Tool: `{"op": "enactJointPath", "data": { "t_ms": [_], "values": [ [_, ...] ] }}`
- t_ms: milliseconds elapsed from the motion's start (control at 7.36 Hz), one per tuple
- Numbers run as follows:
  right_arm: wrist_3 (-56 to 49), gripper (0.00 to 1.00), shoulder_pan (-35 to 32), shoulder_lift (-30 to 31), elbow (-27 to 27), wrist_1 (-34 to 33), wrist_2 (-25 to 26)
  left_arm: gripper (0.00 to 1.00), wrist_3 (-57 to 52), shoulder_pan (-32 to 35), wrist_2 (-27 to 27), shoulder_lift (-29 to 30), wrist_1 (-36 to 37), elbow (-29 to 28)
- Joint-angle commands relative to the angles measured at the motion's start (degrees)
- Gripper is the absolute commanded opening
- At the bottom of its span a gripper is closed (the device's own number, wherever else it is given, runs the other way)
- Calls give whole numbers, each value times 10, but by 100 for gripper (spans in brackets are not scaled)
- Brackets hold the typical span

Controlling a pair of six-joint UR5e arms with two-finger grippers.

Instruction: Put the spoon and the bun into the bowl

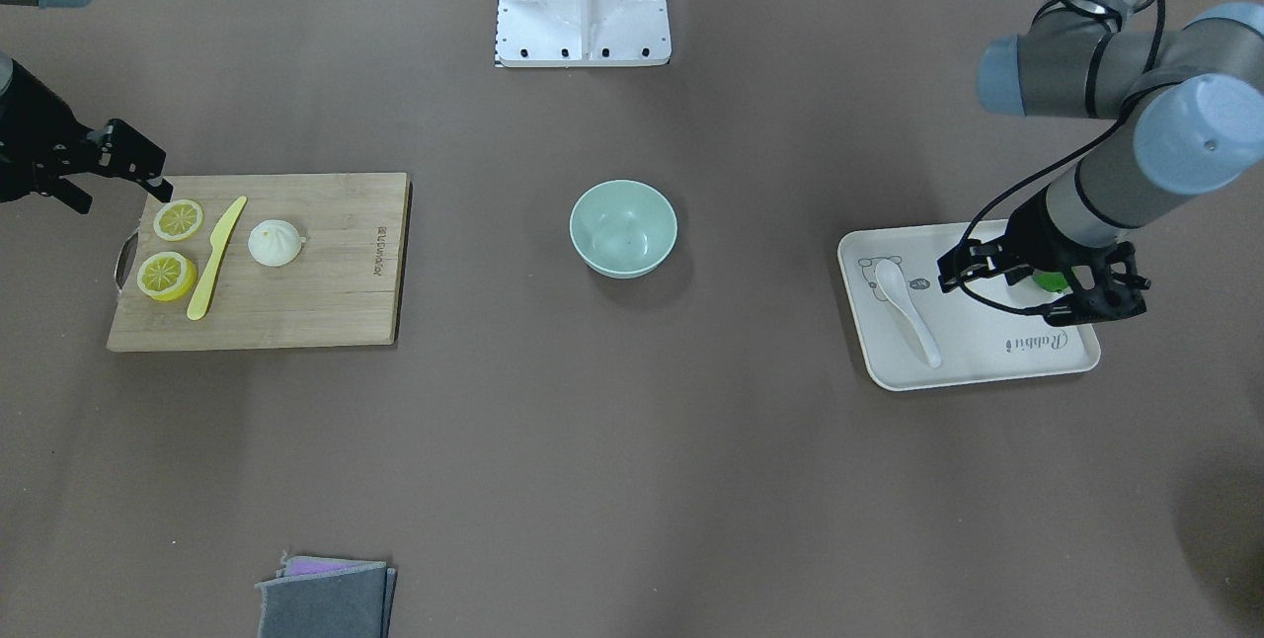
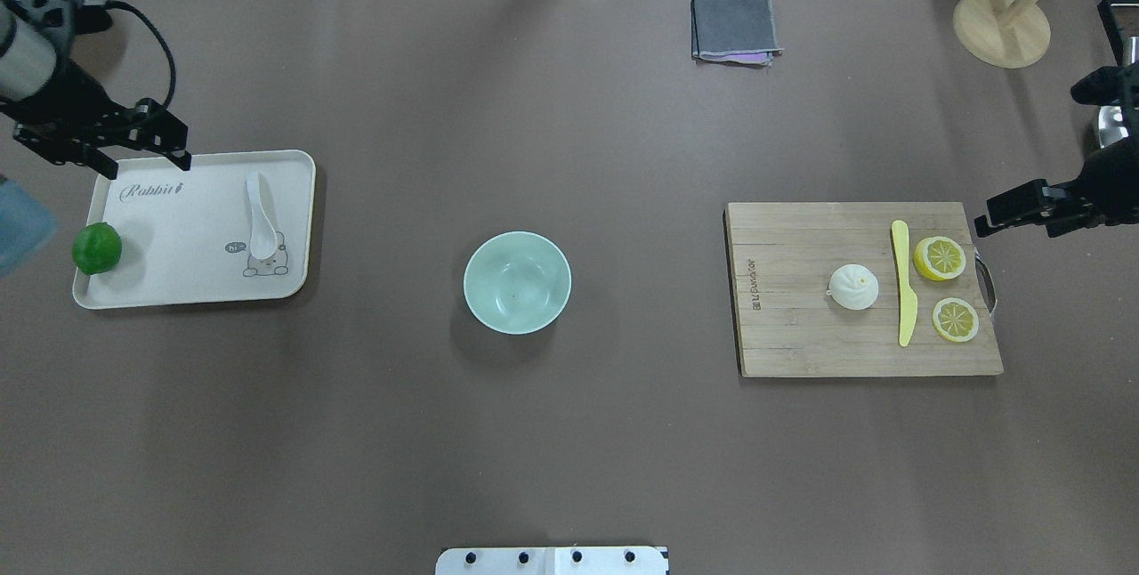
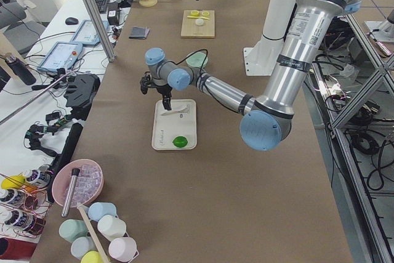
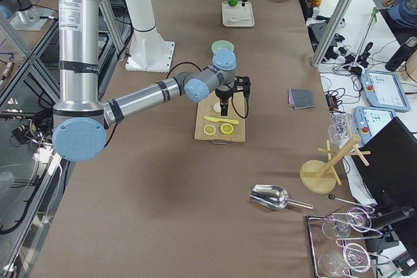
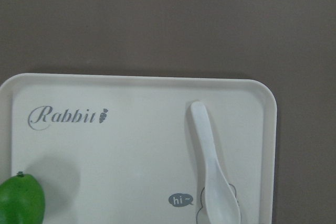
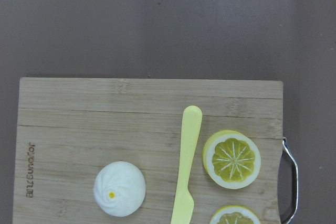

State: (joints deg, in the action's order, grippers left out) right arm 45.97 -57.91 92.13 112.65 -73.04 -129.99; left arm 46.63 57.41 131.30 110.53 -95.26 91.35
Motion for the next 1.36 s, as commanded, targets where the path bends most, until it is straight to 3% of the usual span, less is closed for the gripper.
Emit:
{"op": "enactJointPath", "data": {
  "t_ms": [0, 544, 816, 951, 1087, 1223],
  "values": [
    [6, 99, 6, -5, -1, 0, 2, 78, 2, -18, -16, 14, -24, -43],
    [11, 99, 8, -10, 1, 0, 4, 74, 34, -52, -23, 36, -79, -108],
    [11, 99, 8, -10, 1, 0, 8, 60, 48, -63, -30, 35, -96, -113],
    [11, 99, 8, -10, 1, 1, 8, 48, 47, -65, -30, 33, -96, -112],
    [11, 99, 8, -9, 2, 1, 8, 8, 48, -65, -30, 34, -96, -110],
    [11, 99, 8, -9, 2, 1, 8, 0, 49, -65, -30, 35, -96, -108]
  ]
}}
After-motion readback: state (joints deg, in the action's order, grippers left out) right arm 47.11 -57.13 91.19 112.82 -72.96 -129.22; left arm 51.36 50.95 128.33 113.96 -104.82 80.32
